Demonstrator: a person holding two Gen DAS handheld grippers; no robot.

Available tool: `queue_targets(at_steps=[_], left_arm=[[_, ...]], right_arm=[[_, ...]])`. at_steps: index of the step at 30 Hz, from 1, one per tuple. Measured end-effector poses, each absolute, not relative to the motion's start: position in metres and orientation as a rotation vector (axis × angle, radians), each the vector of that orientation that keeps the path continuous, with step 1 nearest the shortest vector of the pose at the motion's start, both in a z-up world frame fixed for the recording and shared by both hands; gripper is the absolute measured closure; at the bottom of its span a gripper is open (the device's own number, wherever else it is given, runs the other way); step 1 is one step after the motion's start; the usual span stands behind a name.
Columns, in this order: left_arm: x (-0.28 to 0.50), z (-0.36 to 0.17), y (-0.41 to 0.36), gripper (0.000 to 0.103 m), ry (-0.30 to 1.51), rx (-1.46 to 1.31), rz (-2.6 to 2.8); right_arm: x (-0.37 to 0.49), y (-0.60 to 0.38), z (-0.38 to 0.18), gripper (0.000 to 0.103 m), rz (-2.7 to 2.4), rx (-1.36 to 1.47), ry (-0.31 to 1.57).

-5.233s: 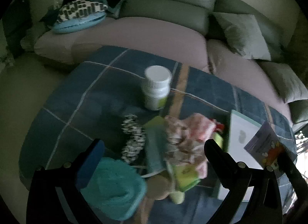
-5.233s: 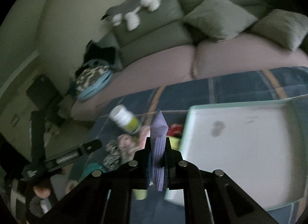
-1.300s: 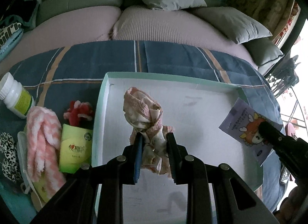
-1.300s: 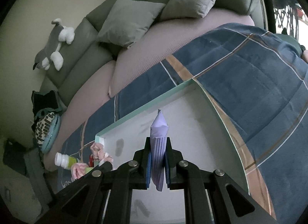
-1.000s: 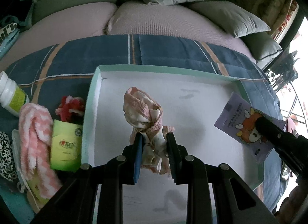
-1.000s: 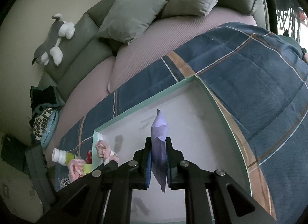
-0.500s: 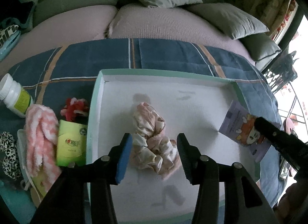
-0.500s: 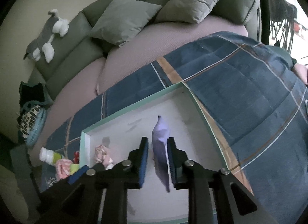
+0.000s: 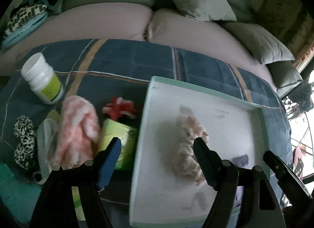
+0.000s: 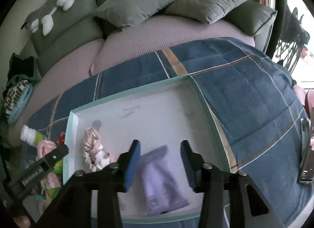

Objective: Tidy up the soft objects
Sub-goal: 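Lower the purple packet into the white tray and open the right gripper, then move the right gripper to the pink-white fuzzy sock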

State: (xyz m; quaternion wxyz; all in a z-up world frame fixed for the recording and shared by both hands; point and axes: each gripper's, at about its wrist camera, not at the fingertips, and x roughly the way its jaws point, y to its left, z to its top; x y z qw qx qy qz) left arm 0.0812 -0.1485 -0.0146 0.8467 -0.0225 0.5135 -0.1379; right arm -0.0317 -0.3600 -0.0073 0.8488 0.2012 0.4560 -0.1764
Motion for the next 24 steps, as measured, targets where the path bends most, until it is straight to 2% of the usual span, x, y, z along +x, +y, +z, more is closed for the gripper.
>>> queue_targets(at_steps=[2,4,6,8,10,14,19,24], left_arm=[[0.082,-0.014,-0.144,0.014,1.075,-0.048,-0.273],[0.082,-0.013,-0.14,0.013,1.062,-0.053,-0.262],[0.082,-0.012,-0.136,0.013,1.051,-0.054,-0.248],[0.084,-0.012,-0.133,0.003,1.042,-0.049,-0.227],[0.084,-0.011,-0.131,0.003,1.036,-0.046,-0.211],[0.086,-0.012,-0.125,0.003,1.026,-0.053,-0.181],[0.088,-0.011,-0.115,0.0,1.017,-0.079,-0.157],[0.089,-0.008,-0.107,0.0,0.997,-0.079,-0.129]], right_arm=[[-0.031,-0.357,-0.006,0.049,-0.376,0.405,0.96],[-0.03,-0.354,-0.005,0.037,-0.381,0.389,0.961],[-0.029,-0.352,-0.005,0.036,-0.374,0.377,0.967],[-0.027,-0.348,-0.007,0.032,-0.367,0.362,0.978],[-0.025,-0.345,-0.008,0.023,-0.36,0.347,0.985],[-0.024,-0.339,-0.008,0.02,-0.345,0.328,0.986],[-0.022,-0.335,-0.008,0.001,-0.336,0.317,0.986],[-0.021,-0.332,-0.007,0.0,-0.338,0.314,0.98]])
